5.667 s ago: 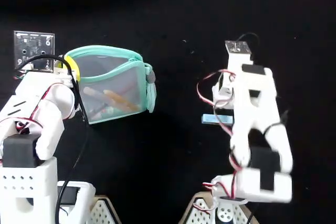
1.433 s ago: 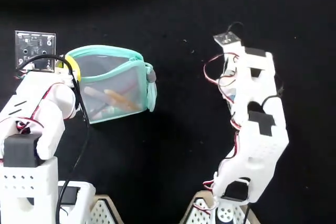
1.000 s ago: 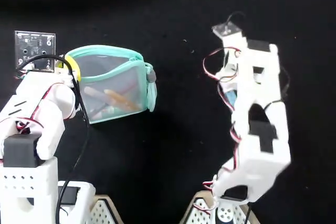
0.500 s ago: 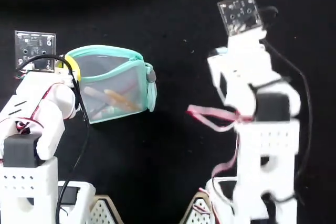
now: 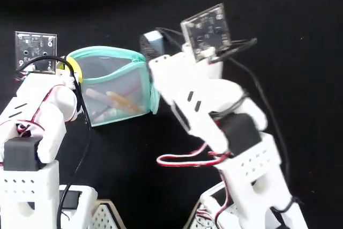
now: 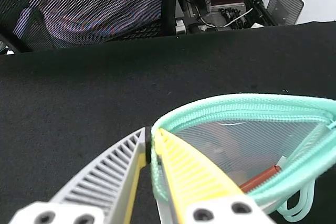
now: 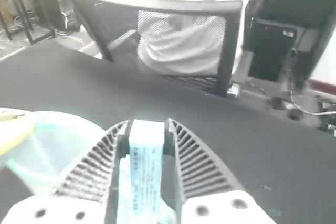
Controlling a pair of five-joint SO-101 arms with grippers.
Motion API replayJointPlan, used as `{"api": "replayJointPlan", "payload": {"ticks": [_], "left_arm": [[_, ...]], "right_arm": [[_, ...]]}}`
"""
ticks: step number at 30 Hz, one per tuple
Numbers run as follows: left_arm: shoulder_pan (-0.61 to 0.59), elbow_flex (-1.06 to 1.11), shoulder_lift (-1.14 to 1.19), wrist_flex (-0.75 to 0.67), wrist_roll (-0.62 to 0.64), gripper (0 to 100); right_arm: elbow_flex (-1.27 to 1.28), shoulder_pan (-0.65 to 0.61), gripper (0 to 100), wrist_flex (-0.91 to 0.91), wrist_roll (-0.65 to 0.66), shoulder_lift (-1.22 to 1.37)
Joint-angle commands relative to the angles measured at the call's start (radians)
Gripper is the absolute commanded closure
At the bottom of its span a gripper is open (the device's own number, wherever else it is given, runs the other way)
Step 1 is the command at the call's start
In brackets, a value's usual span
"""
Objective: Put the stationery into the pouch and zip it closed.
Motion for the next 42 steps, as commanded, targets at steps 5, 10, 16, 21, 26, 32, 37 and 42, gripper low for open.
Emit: {"api": "replayJointPlan", "payload": {"ticks": [5, 10, 16, 21, 26, 32, 37, 42], "left_arm": [[0.007, 0.193, 0.028, 0.014, -0.005, 97], [0.007, 0.193, 0.028, 0.015, -0.005, 97], [0.007, 0.194, 0.031, 0.012, -0.005, 97], [0.007, 0.194, 0.029, 0.012, -0.005, 97], [0.007, 0.194, 0.029, 0.012, -0.005, 97], [0.007, 0.194, 0.029, 0.012, -0.005, 97], [0.007, 0.194, 0.031, 0.011, -0.005, 97], [0.007, 0.194, 0.029, 0.011, -0.005, 97]], "right_arm": [[0.140, -0.072, 98.6, -0.299, -0.026, -0.024], [0.104, -0.094, 98.6, -0.333, -0.031, -0.024], [0.028, -0.107, 98.6, -0.339, -0.032, -0.016], [0.035, -0.149, 98.6, -0.376, -0.031, -0.012], [0.087, -0.149, 98.6, -0.474, -0.031, 0.076], [0.102, -0.149, 98.6, -0.497, -0.031, 0.211], [0.133, -0.146, 98.6, -0.496, -0.025, 0.223], [0.194, -0.143, 98.6, -0.496, -0.025, 0.225]]}}
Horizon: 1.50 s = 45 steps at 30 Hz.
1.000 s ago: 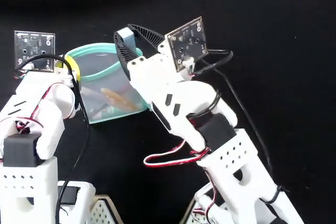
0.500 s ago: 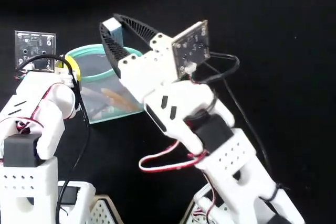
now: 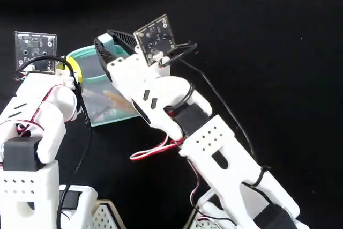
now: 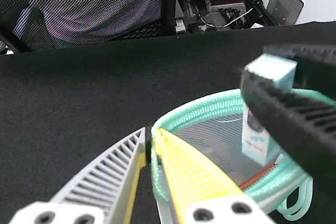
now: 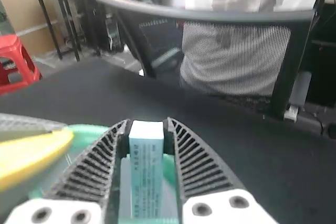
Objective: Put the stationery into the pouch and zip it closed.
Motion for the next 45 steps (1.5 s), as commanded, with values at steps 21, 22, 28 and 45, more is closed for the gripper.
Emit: {"api": "replayJointPlan", "payload": {"ticks": [21, 22, 28, 45], "left_arm": [[0.007, 0.194, 0.034, 0.012, -0.005, 97], [0.007, 0.194, 0.035, 0.012, -0.005, 97], [0.007, 0.194, 0.035, 0.012, -0.005, 97], [0.008, 0.194, 0.037, 0.012, -0.005, 97]], "right_arm": [[-0.472, 0.052, 72.0, 0.697, -0.002, -0.085], [-0.487, 0.084, 72.0, 0.723, -0.002, -0.108], [-0.386, 0.362, 72.0, 0.853, 0.011, -0.170], [0.222, 0.212, 72.0, 0.400, 0.269, -0.171]]}}
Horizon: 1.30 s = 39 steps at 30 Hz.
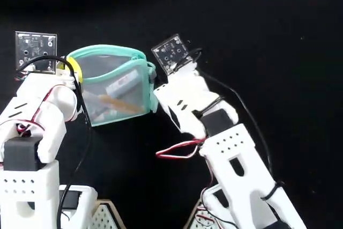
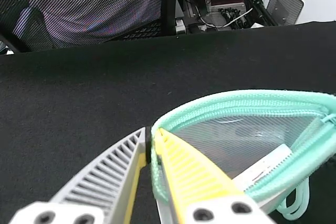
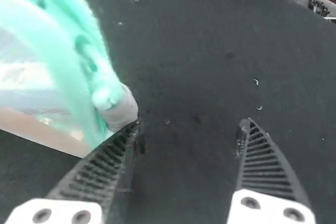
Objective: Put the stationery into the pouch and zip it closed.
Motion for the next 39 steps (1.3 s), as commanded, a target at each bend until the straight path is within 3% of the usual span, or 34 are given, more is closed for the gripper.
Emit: {"api": "replayJointPlan", "payload": {"ticks": [1, 10, 14, 29, 32, 36, 39], "left_arm": [[0.008, 0.196, 0.038, 0.014, -0.005, 97], [0.010, 0.208, 0.035, 0.011, -0.005, 97], [0.010, 0.202, 0.034, 0.011, -0.006, 97], [0.010, 0.202, 0.031, 0.009, -0.006, 97], [0.010, 0.202, 0.031, 0.009, -0.006, 97], [0.008, 0.202, 0.029, 0.009, -0.006, 97], [0.008, 0.202, 0.029, 0.009, -0.006, 97]], "right_arm": [[-0.004, -0.028, 72.0, -0.026, 0.009, -0.019], [-0.018, -0.117, 72.0, -0.009, 0.009, -0.025], [-0.021, -0.152, 72.0, 0.002, 0.095, -0.025], [-0.067, -0.137, 72.4, -0.077, 0.123, -0.016], [-0.045, -0.133, 80.3, -0.104, 0.222, -0.016], [-0.038, -0.137, 99.2, -0.098, 0.327, -0.021], [-0.038, -0.135, 98.3, -0.054, 0.331, -0.027]]}}
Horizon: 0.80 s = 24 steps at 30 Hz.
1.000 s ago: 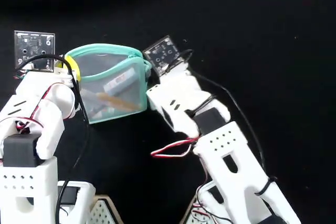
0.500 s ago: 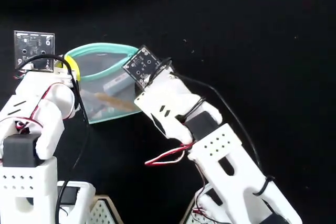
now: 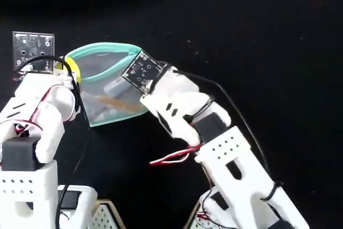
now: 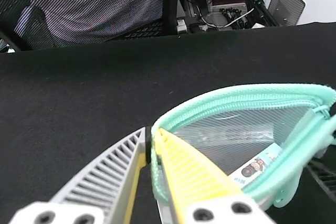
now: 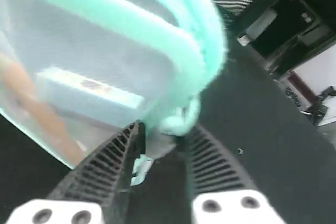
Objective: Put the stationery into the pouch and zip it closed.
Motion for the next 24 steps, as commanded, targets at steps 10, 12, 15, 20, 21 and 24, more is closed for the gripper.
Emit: {"api": "replayJointPlan", "payload": {"ticks": [10, 12, 15, 20, 21, 24], "left_arm": [[0.007, 0.259, 0.028, -0.084, -0.184, 97], [0.007, 0.286, 0.028, -0.115, -0.238, 97], [0.007, 0.315, 0.028, -0.149, -0.272, 97], [0.007, 0.317, 0.028, -0.152, -0.272, 97], [0.008, 0.317, 0.028, -0.152, -0.272, 97], [0.008, 0.317, 0.028, -0.152, -0.267, 97]], "right_arm": [[0.120, -0.003, 98.5, 0.080, 0.025, -0.225], [0.154, -0.003, 98.5, 0.083, 0.025, -0.278], [0.222, -0.003, 98.5, 0.084, 0.025, -0.366], [0.303, -0.003, 98.5, 0.120, 0.023, -0.506], [0.311, -0.003, 98.3, 0.127, 0.018, -0.527], [0.323, -0.003, 97.7, 0.135, 0.011, -0.562]]}}
